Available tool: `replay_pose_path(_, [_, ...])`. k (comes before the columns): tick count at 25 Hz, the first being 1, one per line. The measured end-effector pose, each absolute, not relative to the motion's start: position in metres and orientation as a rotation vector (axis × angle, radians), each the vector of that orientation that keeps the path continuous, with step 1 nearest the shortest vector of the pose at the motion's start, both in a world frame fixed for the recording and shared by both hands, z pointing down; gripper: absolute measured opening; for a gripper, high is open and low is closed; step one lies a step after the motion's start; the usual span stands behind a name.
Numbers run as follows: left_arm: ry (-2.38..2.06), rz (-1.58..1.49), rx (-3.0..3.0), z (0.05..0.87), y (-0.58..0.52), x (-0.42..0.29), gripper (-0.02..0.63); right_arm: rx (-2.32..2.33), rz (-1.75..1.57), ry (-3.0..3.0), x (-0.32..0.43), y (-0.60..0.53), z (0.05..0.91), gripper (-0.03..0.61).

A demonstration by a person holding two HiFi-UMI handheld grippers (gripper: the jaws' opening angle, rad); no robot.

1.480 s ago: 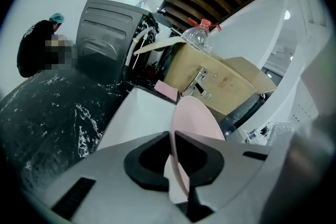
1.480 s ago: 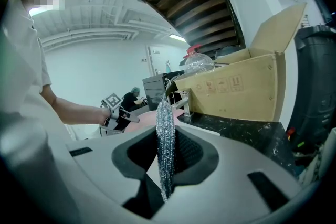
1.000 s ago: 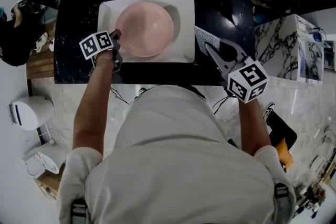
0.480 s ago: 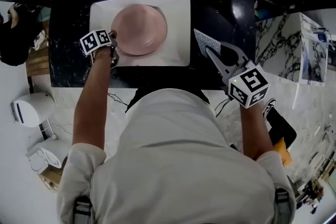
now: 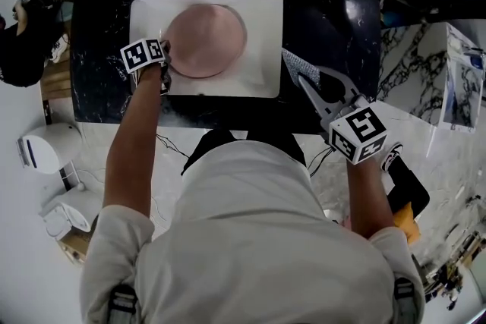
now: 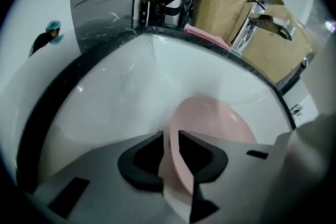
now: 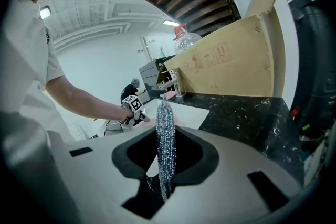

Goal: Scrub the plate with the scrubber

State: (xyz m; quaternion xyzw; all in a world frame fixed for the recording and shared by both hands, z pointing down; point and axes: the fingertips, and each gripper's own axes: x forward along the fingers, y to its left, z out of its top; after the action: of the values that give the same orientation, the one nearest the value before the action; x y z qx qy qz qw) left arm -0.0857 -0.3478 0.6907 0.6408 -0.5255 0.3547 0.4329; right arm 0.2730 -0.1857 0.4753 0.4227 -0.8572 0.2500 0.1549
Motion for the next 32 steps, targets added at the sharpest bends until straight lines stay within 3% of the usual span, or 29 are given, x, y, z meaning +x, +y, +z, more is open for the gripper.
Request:
replay_pose_path(15, [-1.225,0.679,2.208,0.535,-0.3,-0.066,0.116,1.273,0.495,-2.436,0.2,-0.14,0.451,0.078])
replay_pose_path(26, [-0.992,0.412,2.58,0.418,-0.125,-0.126,0.14,1.482,0.337,-2.398,0.097,-0.025,0.404,0.078])
replay_pose_path(32, [-0.888,0.471,2.704,0.402,-0.026,-0.166,0.147,1.576,0.378,-2.368,0.054,0.051,0.4,0.078])
